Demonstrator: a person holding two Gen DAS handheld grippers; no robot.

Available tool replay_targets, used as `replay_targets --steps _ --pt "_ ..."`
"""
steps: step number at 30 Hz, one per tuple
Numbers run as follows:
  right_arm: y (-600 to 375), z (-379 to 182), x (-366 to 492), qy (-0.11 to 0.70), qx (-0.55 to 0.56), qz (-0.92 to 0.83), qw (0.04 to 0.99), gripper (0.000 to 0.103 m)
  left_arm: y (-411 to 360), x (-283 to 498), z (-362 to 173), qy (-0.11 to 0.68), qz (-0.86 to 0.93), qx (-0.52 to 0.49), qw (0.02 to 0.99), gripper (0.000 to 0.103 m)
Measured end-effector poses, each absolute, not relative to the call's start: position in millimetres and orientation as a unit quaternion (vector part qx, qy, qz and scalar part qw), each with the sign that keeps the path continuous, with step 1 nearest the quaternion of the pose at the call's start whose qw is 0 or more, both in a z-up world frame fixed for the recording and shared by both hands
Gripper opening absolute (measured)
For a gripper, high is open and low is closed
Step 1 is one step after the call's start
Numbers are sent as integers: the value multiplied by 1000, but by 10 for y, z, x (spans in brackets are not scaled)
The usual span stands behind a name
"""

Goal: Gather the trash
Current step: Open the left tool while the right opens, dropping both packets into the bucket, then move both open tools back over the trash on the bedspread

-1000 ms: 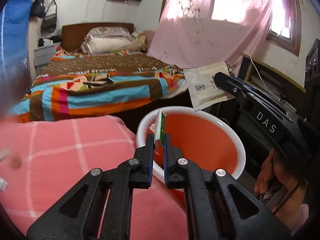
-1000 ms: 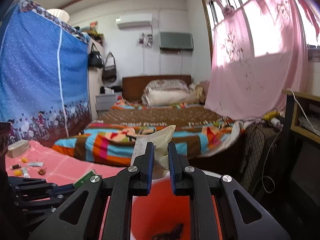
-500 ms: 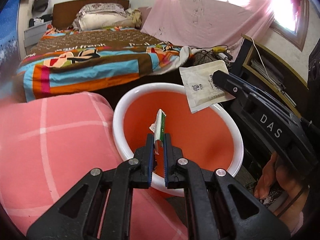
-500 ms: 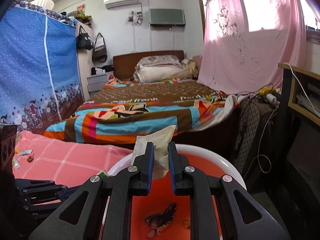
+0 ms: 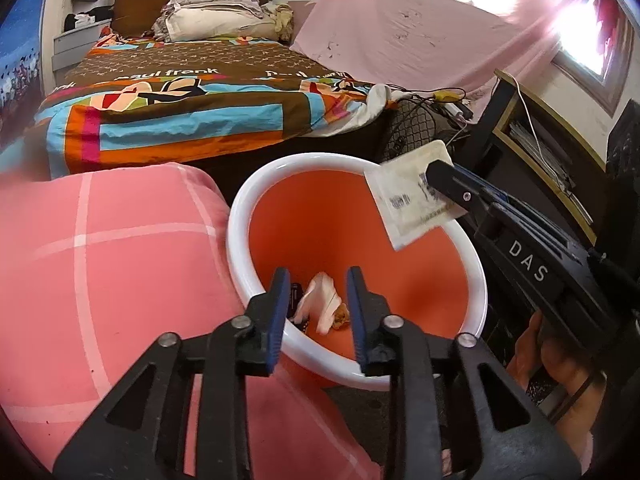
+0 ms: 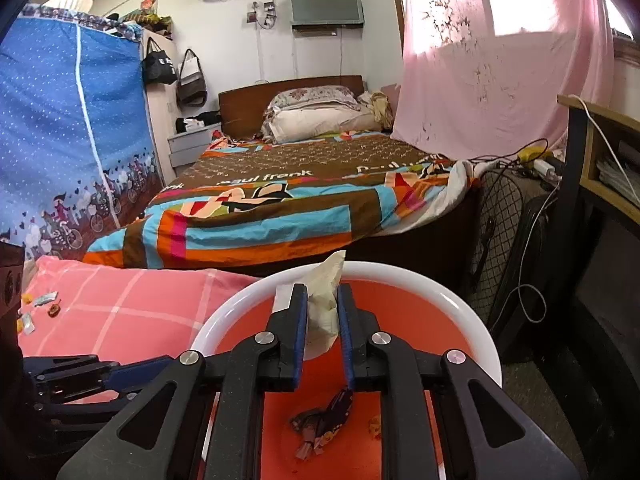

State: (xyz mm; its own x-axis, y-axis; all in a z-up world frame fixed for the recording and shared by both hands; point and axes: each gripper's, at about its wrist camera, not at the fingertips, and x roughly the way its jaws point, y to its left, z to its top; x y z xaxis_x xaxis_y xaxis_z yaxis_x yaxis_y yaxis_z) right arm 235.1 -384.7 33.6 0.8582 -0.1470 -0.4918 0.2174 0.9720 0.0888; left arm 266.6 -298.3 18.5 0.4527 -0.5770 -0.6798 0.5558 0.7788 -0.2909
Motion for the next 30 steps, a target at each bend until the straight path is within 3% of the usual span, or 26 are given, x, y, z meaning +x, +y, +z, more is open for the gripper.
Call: replay_targets --steps 4,6,9,13,14,17,22,24,30 --pt "-3881 336 2339 249 77 -96 961 18 -2946 2667 194 402 -330 -19 854 40" --pt "-3894 343 2336 247 80 -96 961 33 -2918 2671 198 402 -327 -20 855 42" --pt "-3899 364 2325 241 86 -93 962 44 -2839 2680 218 399 -319 -28 859 45" --pt "-3867 434 2327 226 91 -90 966 47 -2630 2658 297 379 -293 -42 877 55" --pt "-3855 455 2329 220 93 -89 967 51 -2572 2650 318 373 -286 -46 882 60" --pt "-3773 525 2291 191 99 -82 973 76 -2348 2624 405 348 -255 -61 900 75" --pt "-3594 657 2244 145 101 -66 982 86 -1893 2542 562 290 -196 -82 933 101" --pt "-3493 706 2229 122 103 -59 985 102 -1705 2463 623 254 -154 -89 951 103" --pt "-3122 851 2197 55 99 -20 993 103 -1158 2260 767 182 -86 -100 974 103"
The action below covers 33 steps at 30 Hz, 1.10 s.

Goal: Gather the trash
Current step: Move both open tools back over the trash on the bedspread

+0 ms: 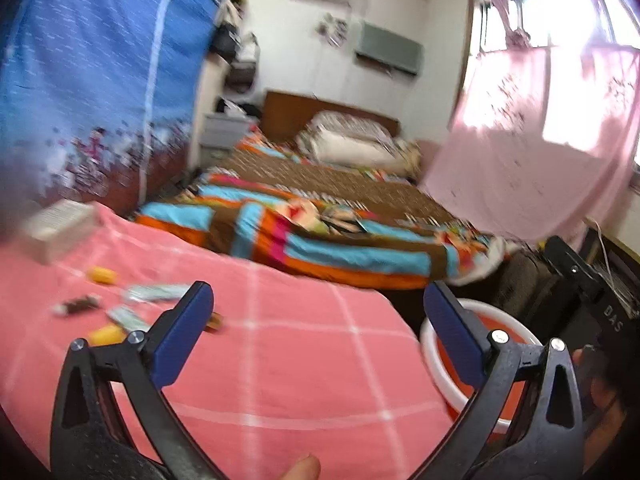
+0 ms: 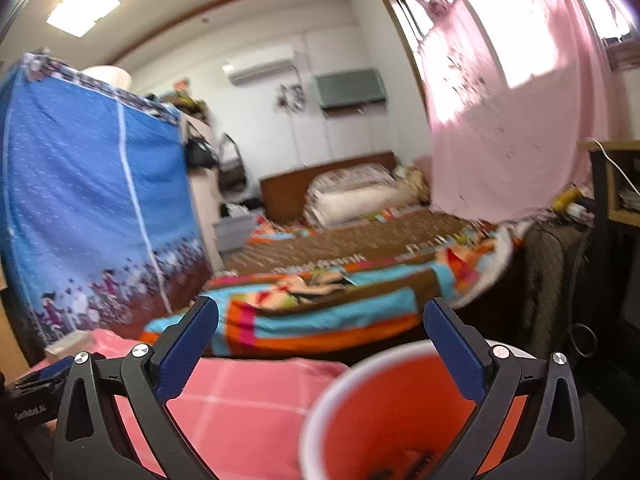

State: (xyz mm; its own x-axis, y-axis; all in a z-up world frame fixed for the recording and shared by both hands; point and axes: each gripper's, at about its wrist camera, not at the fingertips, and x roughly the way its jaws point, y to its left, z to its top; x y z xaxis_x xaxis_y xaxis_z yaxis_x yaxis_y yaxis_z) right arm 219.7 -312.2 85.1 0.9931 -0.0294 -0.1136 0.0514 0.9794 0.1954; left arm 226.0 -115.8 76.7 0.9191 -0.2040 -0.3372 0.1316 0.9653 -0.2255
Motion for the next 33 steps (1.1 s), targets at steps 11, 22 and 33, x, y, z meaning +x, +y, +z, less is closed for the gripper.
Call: replay_targets --steps 11,22,33 --pt "-2282 1023 2054 -56 67 61 994 103 -335 1958 927 95 -8 -90 991 103" --pt "-1580 887 2198 -52 12 126 991 103 394 1798 882 63 53 -50 995 103" --pt "-1272 720 2493 5 -12 144 990 103 722 1976 743 90 49 -39 994 103"
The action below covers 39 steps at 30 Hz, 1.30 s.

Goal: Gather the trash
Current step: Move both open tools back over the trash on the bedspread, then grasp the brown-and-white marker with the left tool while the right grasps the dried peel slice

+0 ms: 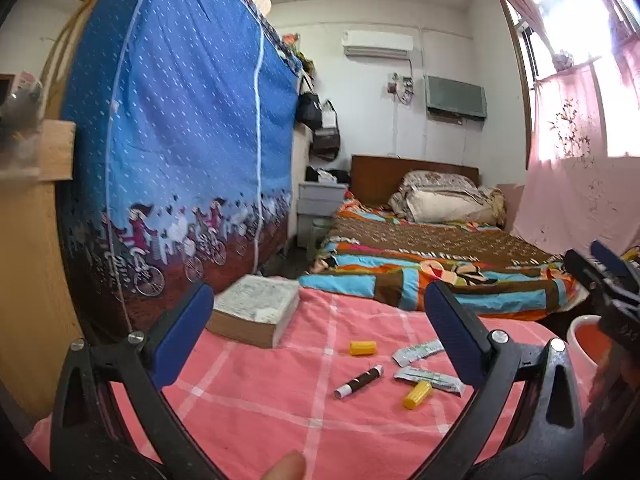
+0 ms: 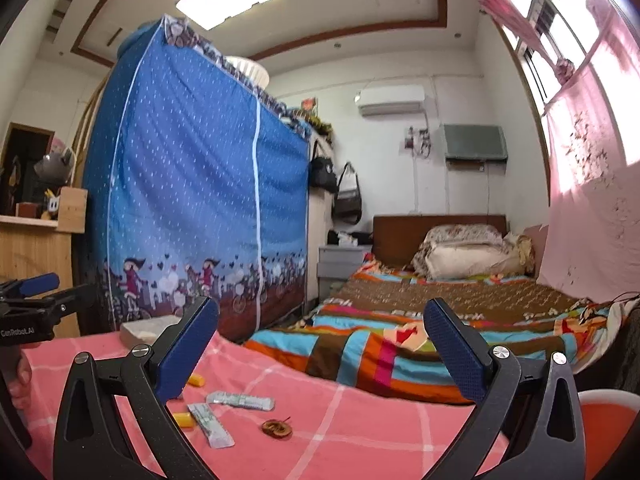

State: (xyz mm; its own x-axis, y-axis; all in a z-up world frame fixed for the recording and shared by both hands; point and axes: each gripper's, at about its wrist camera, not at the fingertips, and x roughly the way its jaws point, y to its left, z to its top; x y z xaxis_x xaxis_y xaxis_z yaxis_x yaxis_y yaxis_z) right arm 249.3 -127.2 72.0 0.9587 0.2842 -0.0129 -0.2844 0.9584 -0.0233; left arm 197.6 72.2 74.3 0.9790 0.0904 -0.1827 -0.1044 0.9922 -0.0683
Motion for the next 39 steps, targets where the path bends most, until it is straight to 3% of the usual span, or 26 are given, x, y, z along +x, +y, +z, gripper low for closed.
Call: replay_targets --steps 7,10,13,18,23,31,36,39 --pt "-1114 514 2915 134 -39 158 978 102 669 2303 574 183 30 -36 982 103" --pt "-1060 437 3048 179 -46 170 968 89 674 2418 496 218 17 -42 975 103" --pt "-957 320 3181 233 -55 187 953 84 665 2519 433 252 -4 -46 967 100" --pt "-826 138 3362 306 -70 206 927 65 585 2680 320 307 -28 -37 951 89" --pt "-807 40 3460 344 -64 215 912 54 577 2815 191 355 -41 -39 933 74" --pt "-753 -59 3533 380 -71 229 893 39 573 2928 69 398 -48 -46 915 63" --pt "-717 -67 3513 382 -78 240 889 28 571 2927 68 400 -44 -46 914 47" --pt "-717 -67 3523 383 -78 240 889 28 587 2935 74 400 -42 -49 914 38"
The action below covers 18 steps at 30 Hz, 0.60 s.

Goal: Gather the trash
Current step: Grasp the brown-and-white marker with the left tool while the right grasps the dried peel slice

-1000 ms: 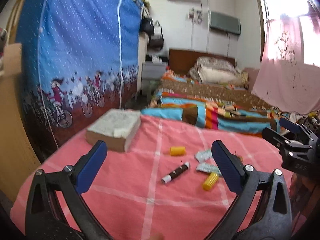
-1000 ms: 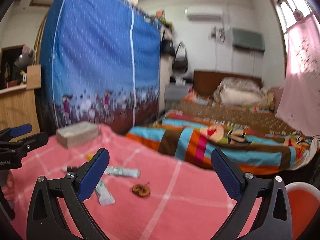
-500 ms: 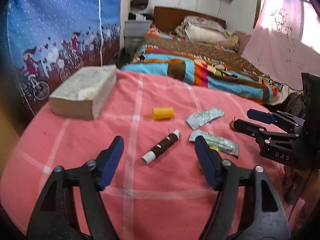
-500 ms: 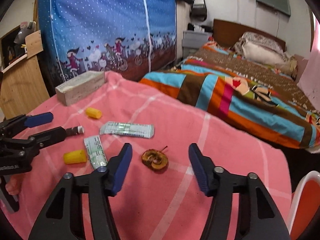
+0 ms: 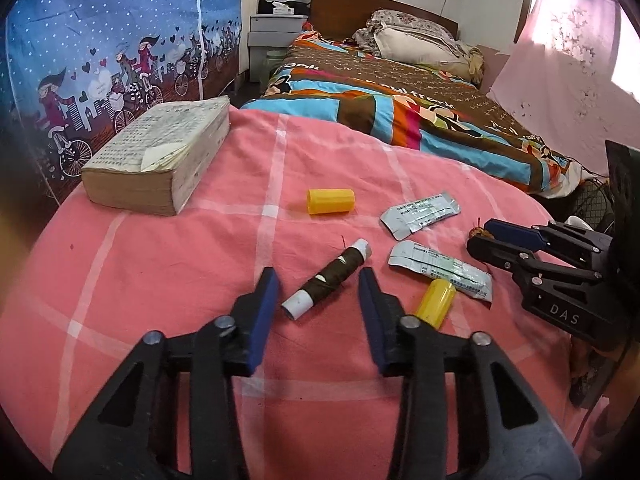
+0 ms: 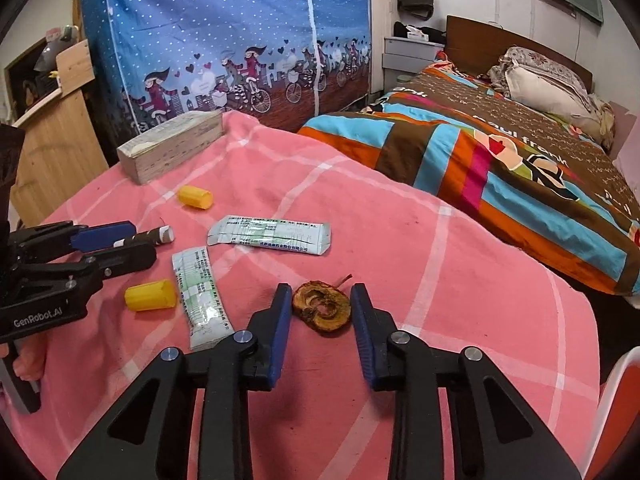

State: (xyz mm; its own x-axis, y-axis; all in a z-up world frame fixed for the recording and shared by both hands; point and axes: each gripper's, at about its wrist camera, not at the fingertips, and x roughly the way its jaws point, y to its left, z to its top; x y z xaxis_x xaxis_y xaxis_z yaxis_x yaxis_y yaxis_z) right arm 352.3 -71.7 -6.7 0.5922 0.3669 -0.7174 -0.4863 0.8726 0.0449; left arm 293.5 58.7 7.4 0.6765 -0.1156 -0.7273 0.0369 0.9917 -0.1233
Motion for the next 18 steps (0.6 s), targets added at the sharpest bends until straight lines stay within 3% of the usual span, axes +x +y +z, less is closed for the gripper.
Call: replay_targets --steps 6,11,18 --pt "-715 -61 3507 380 -74 244 889 28 564 2925 81 400 -58 -47 913 13" --pt "-738 -5 3439 356 -80 244 899 27 525 2885 143 384 -69 -36 920 13" --pt "-830 224 3121 254 -77 247 932 27 438 2665 369 312 -78 -50 945 13"
